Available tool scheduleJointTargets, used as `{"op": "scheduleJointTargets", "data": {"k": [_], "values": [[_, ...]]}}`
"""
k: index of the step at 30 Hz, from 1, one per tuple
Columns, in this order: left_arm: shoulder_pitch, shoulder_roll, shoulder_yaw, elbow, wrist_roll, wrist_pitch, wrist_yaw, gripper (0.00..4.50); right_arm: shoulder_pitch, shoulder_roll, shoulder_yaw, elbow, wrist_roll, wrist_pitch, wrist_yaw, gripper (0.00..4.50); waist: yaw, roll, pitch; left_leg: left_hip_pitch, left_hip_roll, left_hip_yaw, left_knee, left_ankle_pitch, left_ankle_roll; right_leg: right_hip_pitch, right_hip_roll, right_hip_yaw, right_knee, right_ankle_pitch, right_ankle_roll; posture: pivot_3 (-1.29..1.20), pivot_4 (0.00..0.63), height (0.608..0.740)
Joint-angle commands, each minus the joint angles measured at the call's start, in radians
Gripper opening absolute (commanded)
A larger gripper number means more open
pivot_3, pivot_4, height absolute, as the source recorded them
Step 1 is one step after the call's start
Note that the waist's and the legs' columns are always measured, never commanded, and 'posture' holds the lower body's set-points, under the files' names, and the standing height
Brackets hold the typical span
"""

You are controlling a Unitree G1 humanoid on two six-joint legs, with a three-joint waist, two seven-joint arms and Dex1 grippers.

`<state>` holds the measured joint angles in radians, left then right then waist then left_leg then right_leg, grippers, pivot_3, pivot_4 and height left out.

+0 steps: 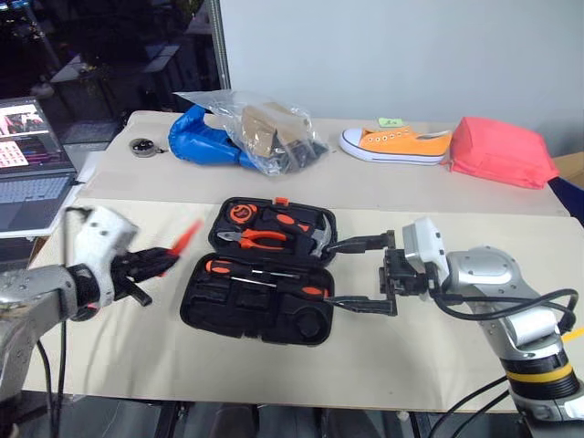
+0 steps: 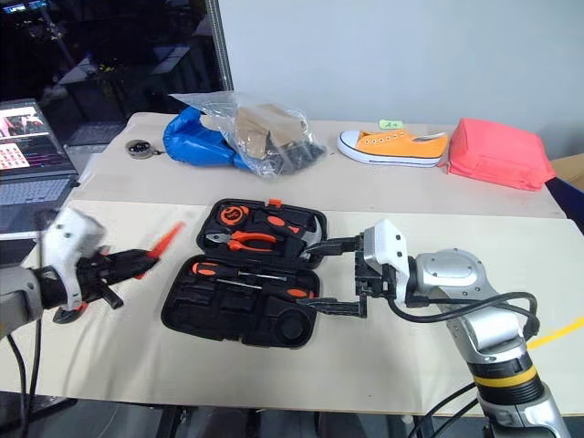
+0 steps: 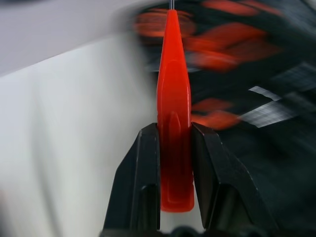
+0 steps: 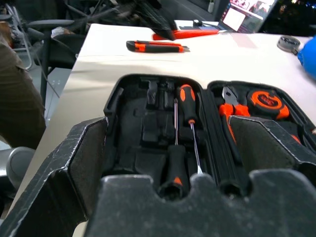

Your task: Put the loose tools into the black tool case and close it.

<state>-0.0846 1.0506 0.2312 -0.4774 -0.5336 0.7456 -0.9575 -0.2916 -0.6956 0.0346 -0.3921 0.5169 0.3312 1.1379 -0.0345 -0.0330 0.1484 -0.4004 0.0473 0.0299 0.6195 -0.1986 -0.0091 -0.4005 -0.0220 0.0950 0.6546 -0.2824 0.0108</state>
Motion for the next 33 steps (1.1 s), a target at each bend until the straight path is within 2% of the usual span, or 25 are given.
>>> {"op": "scheduleJointTargets", "data": {"k": [1,6,11,16,25,33], "values": [[-0.101,0.060,-0.177,0.108,0.147,-0.254,-0.183,0.44,0.021,-0.031,-0.057,-0.078,0.033,0.013,-0.020,4.50,-0.001,0.000,0.000,-0.001,0.000,0.000,0.000,0.000,0.000,-0.001,0.000,0.000,-0.001,0.000,0.000,0.00,0.150,0.740],[-0.304,0.035,-0.383,0.301,0.293,-0.463,-0.354,0.44,0.087,-0.080,-0.095,-0.136,0.052,0.029,-0.025,4.50,0.000,0.000,0.000,-0.005,-0.001,0.001,-0.001,0.000,0.001,-0.004,0.003,0.000,-0.002,0.000,0.001,0.00,0.150,0.740],[-0.438,-0.023,-0.486,0.459,0.383,-0.612,-0.458,0.44,0.137,-0.109,-0.136,-0.178,0.073,0.048,-0.047,4.50,0.000,0.000,0.000,-0.007,0.000,0.000,0.000,-0.001,0.002,-0.004,0.006,0.001,-0.002,-0.001,0.002,0.00,0.150,0.740],[-0.462,-0.042,-0.509,0.520,0.413,-0.675,-0.514,0.44,0.163,-0.124,-0.153,-0.200,0.084,0.056,-0.062,4.50,-0.005,0.000,0.000,-0.008,0.002,0.000,0.007,-0.003,0.006,-0.004,0.008,0.001,0.001,-0.001,0.002,0.00,0.150,0.740],[-0.483,-0.098,-0.523,0.588,0.490,-0.692,-0.487,0.44,0.168,-0.133,-0.150,-0.209,0.091,0.060,-0.079,4.50,-0.003,0.001,0.000,-0.005,0.002,-0.001,0.011,-0.003,0.007,-0.002,0.008,0.002,0.007,-0.005,0.008,0.00,0.150,0.740],[-0.496,-0.099,-0.528,0.655,0.535,-0.784,-0.503,0.44,0.157,-0.136,-0.141,-0.209,0.092,0.061,-0.085,4.50,-0.008,0.001,-0.001,-0.004,0.003,-0.001,0.012,-0.003,0.007,-0.002,0.010,0.002,0.009,-0.005,0.008,0.00,0.150,0.740]]}}
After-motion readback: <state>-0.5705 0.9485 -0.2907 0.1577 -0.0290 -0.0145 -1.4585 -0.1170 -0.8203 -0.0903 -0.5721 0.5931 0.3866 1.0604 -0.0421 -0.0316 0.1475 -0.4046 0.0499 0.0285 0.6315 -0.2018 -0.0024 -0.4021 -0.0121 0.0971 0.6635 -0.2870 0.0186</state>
